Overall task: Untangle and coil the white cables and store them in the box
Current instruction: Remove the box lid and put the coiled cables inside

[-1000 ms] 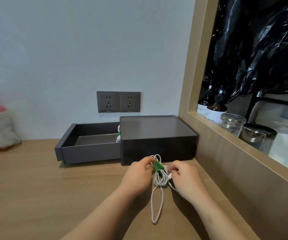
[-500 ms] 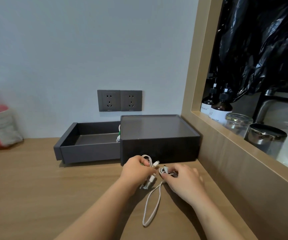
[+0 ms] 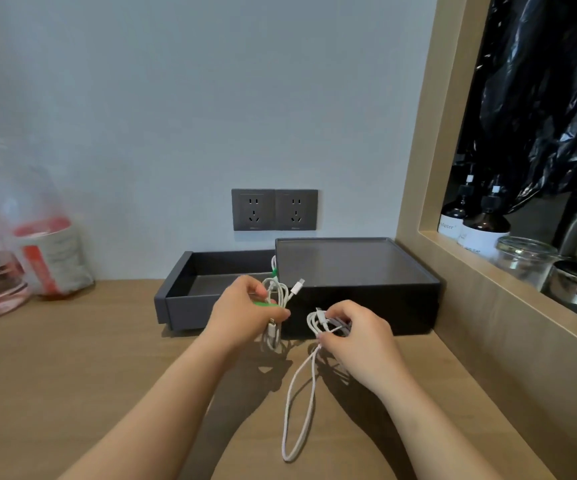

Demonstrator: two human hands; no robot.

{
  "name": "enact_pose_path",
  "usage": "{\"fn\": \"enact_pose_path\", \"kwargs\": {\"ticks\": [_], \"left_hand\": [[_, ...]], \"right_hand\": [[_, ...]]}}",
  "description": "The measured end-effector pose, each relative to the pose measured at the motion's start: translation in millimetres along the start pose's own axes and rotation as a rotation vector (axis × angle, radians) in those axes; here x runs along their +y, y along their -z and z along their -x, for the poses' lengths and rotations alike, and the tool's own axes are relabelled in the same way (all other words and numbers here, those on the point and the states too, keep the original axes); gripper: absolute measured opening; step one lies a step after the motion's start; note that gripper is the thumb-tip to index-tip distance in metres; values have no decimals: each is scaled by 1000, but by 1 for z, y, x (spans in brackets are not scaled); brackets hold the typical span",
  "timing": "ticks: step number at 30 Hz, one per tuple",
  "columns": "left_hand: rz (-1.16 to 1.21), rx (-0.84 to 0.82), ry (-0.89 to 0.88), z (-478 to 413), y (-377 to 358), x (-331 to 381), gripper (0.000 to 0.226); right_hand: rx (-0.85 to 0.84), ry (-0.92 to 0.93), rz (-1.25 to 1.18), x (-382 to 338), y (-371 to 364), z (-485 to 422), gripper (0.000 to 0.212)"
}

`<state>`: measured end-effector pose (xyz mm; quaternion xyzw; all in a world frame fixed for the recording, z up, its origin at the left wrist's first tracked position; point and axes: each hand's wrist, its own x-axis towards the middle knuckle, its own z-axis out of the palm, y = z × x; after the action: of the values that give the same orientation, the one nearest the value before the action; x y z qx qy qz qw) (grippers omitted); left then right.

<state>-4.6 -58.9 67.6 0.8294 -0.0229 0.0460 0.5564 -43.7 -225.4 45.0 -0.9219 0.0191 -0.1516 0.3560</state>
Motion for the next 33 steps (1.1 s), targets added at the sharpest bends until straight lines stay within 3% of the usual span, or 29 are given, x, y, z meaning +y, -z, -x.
{"fn": "enact_pose_path", "kwargs": {"ticks": [6, 12, 24, 30, 33], "left_hand": [[97, 165, 8, -32, 42, 19, 17], [194, 162, 148, -93, 45, 12, 20], [-11, -97, 308, -153, 2, -21, 22], [-10, -206, 258, -142, 10, -10, 12], [-129, -208, 179, -136, 19, -1, 11]], "right_hand": [[65, 94, -13, -41, -1, -25, 31], [97, 126, 0, -58, -6, -62, 29], [57, 70, -16, -43, -19, -101, 25], [56, 49, -95, -40, -19, -101, 22], [59, 59, -112, -45, -18, -98, 24]]}}
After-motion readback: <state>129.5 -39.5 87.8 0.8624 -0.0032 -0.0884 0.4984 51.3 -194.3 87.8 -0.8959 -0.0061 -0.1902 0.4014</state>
